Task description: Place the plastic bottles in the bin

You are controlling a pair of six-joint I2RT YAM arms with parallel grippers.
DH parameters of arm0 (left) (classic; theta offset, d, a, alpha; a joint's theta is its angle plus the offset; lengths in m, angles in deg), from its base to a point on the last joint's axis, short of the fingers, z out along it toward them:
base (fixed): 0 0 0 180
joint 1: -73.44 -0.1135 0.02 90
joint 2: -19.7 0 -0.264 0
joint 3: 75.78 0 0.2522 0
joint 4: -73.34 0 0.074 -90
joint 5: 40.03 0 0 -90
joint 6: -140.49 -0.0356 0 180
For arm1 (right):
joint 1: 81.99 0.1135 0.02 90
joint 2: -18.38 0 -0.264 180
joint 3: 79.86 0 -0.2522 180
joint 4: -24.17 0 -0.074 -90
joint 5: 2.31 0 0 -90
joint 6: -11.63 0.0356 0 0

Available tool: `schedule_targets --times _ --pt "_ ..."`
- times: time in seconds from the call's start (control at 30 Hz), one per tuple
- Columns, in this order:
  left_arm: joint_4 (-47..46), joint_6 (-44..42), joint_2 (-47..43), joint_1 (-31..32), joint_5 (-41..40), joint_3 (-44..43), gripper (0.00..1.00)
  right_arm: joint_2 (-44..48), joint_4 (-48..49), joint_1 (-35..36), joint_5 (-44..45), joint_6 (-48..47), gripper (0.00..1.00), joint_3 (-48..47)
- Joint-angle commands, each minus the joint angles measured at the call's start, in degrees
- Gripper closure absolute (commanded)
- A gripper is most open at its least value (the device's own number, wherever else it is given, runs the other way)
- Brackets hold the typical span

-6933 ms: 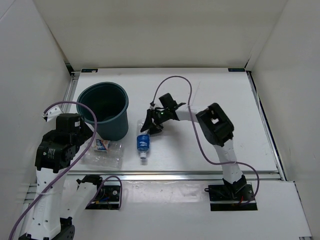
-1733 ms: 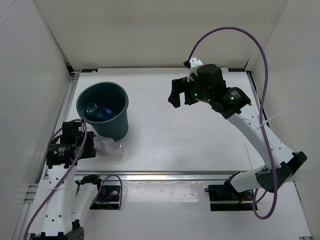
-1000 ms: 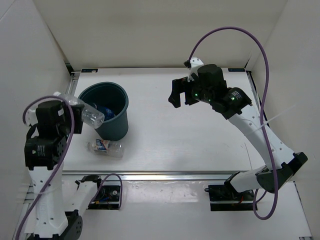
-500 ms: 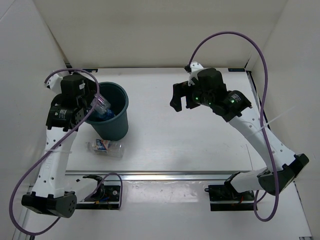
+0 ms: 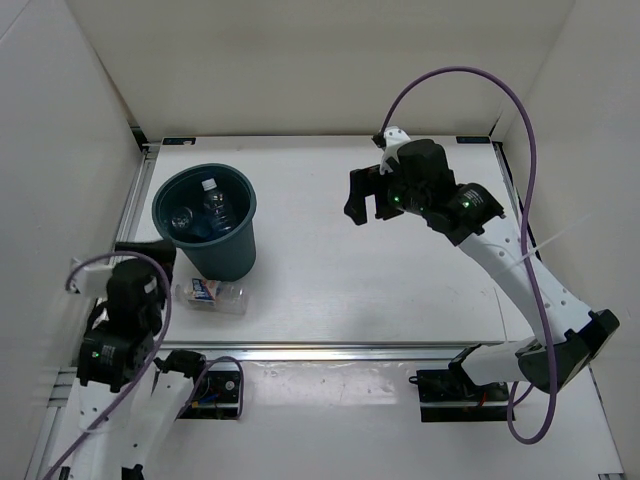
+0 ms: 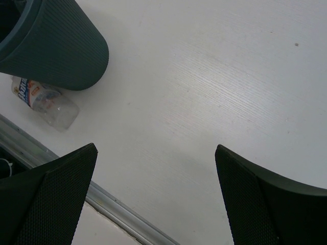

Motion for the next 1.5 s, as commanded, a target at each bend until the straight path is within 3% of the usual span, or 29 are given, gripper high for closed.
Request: schedule_targets --times 0.0,0.2,0.3,0.57,0.93,1.4,1.47 --pt "11.5 16.2 -2.9 0.2 7.8 11.2 0.00 0.4 1.9 -0.3 -0.8 0.0 0.00 -0.3" --pt "7.6 30.2 -13.7 0.2 13.4 27.4 0.00 -0.2 1.9 -0.3 -1.4 0.0 0.00 -0.3" --pt "5.1 30.2 -16.2 0.2 15.6 31.3 0.00 -0.2 1.9 -0.3 -2.7 -1.2 0.00 -0.3" --pt "-5.5 21.7 -2.8 0.2 15.1 31.3 0.00 0.4 1.9 -1.4 -3.3 -1.9 0.00 0.3" --pt "-12.7 23.0 1.0 0.2 15.6 37.2 0.00 2.0 1.9 -2.4 -3.3 -2.4 0.00 3.1" --pt "-20.8 18.9 19.8 -4.7 22.2 36.0 0.00 2.6 0.8 -3.5 -2.7 -2.9 0.00 3.1" --pt "-20.8 18.1 21.2 -5.6 23.5 36.0 0.06 2.6 0.8 -4.0 -2.7 -2.9 0.00 3.1"
